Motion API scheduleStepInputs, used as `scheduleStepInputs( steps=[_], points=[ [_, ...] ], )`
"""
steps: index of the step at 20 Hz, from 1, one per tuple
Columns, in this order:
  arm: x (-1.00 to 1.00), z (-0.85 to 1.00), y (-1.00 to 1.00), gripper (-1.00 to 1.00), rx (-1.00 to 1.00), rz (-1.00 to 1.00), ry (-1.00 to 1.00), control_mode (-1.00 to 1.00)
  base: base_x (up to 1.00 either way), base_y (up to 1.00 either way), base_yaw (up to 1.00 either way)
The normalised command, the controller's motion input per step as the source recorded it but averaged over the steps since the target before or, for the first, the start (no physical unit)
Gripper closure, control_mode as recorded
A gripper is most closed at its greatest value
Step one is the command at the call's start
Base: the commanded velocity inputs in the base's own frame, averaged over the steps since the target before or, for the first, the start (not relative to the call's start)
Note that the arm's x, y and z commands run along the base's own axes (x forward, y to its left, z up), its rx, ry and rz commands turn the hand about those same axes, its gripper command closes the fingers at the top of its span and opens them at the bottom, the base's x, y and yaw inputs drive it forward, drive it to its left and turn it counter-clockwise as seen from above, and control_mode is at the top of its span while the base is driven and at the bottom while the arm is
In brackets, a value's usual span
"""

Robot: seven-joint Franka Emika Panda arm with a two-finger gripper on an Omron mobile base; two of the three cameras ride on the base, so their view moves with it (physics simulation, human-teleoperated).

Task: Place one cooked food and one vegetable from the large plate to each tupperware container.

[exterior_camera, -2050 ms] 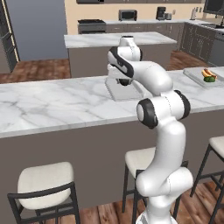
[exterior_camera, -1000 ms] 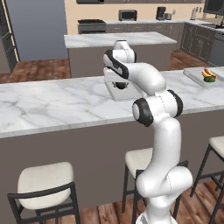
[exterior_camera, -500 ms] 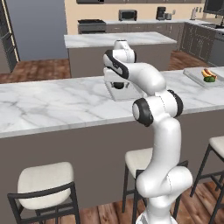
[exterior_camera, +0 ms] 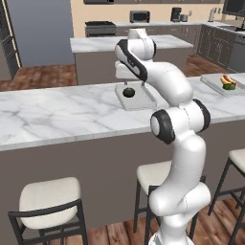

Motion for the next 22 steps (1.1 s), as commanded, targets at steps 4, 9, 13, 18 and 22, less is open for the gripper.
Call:
scheduleStepInputs(
  steps=[4,9,13,18,22],
  points=[
    [-1.0,0.11,-0.21,-1.0,0.0,0.02,-0.28,-1.0,0.0,0.0,0.0],
    [-1.0,0.17,-0.4,-1.0,0.0,0.0,-0.23,-1.0,0.0,0.0,0.0],
    [-1.0,0.26,-0.54,-1.0,0.0,0.04,-0.23,-1.0,0.0,0.0,0.0],
    [-1.0,0.41,-0.31,-1.0,-0.01,0.05,-0.12,-1.0,0.0,0.0,0.0],
    [-1.0,0.15,-0.01,-1.0,0.0,0.01,0.03,-1.0,0.0,0.0,0.0]
  ],
)
